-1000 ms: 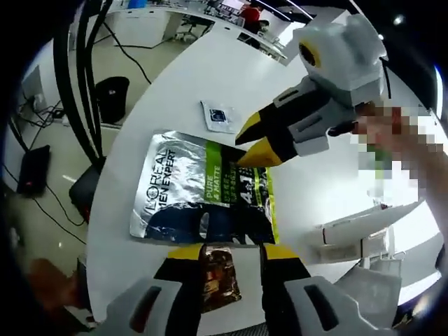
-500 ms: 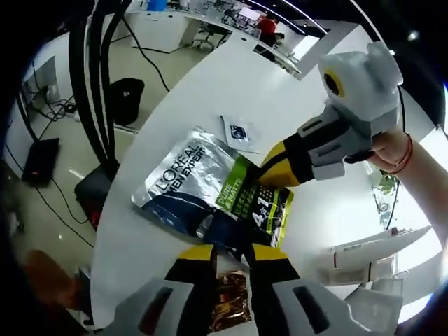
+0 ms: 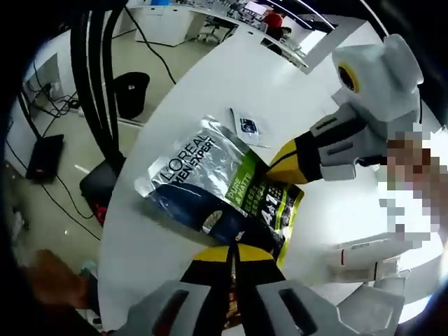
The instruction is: Arrange the skincare products in the storage area until every visible bottle or jar stands upright without overlapping.
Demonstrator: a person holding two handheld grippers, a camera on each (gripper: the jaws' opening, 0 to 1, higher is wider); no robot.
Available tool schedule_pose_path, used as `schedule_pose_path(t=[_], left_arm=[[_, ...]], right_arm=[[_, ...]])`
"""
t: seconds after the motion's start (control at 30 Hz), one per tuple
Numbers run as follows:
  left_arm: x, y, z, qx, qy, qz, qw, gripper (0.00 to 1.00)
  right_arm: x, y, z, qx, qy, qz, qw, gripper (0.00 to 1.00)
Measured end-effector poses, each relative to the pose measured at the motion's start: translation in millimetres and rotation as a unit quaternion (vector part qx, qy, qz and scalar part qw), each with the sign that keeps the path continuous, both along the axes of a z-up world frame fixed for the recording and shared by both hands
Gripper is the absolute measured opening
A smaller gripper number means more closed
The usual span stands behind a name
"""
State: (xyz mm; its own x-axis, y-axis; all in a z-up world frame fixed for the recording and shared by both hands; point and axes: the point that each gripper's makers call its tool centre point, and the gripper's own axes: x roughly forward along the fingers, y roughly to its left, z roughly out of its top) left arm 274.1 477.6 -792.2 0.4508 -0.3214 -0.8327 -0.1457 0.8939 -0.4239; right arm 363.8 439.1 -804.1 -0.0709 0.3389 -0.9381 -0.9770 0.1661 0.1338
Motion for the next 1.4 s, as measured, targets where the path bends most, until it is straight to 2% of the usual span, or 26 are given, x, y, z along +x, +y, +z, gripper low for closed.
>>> schedule_pose_path(t=[0.1, 0.23, 0.3, 0.37, 0.47, 0.53, 0.67, 0.8, 0.9, 0.93, 1.0, 1.07, 1.1, 1.13, 1.27, 1.37, 1.4], left_arm=[[2.6, -5, 15.0, 0.008, -0.016, -0.019, 0.9997, 0.00], [6.6, -8, 29.5, 0.048, -0.046, -0.052, 0.9964, 0.00], [7.4, -10, 38.3, 0.053, -0.058, -0.056, 0.9953, 0.00], [7.0, -11, 45.0, 0.049, -0.062, -0.058, 0.9952, 0.00], [5.6, -11, 55.5, 0.031, -0.067, -0.049, 0.9960, 0.00], [3.6, -13, 65.8, 0.029, -0.077, -0.045, 0.9956, 0.00], [5.4, -11, 87.5, 0.033, -0.101, -0.037, 0.9937, 0.00], [3.0, -11, 104.8, 0.047, -0.114, -0.041, 0.9915, 0.00], [0.1, -11, 112.6, 0.078, -0.126, -0.055, 0.9875, 0.00], [-0.8, -9, 114.0, 0.094, -0.126, -0.065, 0.9854, 0.00], [-0.3, -8, 117.9, 0.099, -0.129, -0.064, 0.9846, 0.00], [0.4, -8, 124.3, 0.100, -0.141, -0.064, 0.9829, 0.00], [-4.2, -16, 129.0, 0.097, -0.149, -0.064, 0.9820, 0.00], [-5.4, -17, 131.6, 0.097, -0.152, -0.064, 0.9815, 0.00], [-2.1, -9, 147.1, 0.115, -0.175, -0.066, 0.9757, 0.00], [-0.2, -3, 161.7, 0.108, -0.193, -0.062, 0.9732, 0.00], [-0.4, -2, 163.1, 0.108, -0.194, -0.062, 0.9731, 0.00]], right_arm=[[1, -5, 13.4, 0.002, -0.005, -0.001, 1.0000, 0.00], [5, -9, 31.8, 0.022, 0.017, -0.045, 0.9986, 0.00], [8, -13, 40.9, 0.028, 0.020, -0.058, 0.9977, 0.00], [6, -19, 47.5, 0.024, 0.026, -0.072, 0.9967, 0.00], [-2, -30, 61.5, 0.018, 0.051, -0.115, 0.9919, 0.00], [-4, -33, 69.6, 0.027, 0.047, -0.114, 0.9920, 0.00], [-4, -31, 88.6, 0.049, 0.047, -0.141, 0.9876, 0.00], [-10, -32, 111.2, 0.072, 0.029, -0.151, 0.9855, 0.00], [-12, -30, 125.3, 0.092, 0.020, -0.163, 0.9821, 0.00], [-22, -31, 131.6, 0.099, 0.019, -0.168, 0.9807, 0.00], [-24, -32, 138.1, 0.106, 0.012, -0.175, 0.9787, 0.00], [-27, -37, 141.5, 0.106, -0.012, -0.181, 0.9777, 0.00], [-27, -39, 146.0, 0.110, -0.034, -0.186, 0.9758, 0.00], [-20, -37, 149.4, 0.112, -0.041, -0.190, 0.9745, 0.00], [-23, -35, 169.7, 0.133, -0.080, -0.199, 0.9676, 0.00], [-28, -36, 181.2, 0.145, -0.112, -0.196, 0.9634, 0.00], [-28, -35, 184.3, 0.149, -0.113, -0.199, 0.9619, 0.00]])
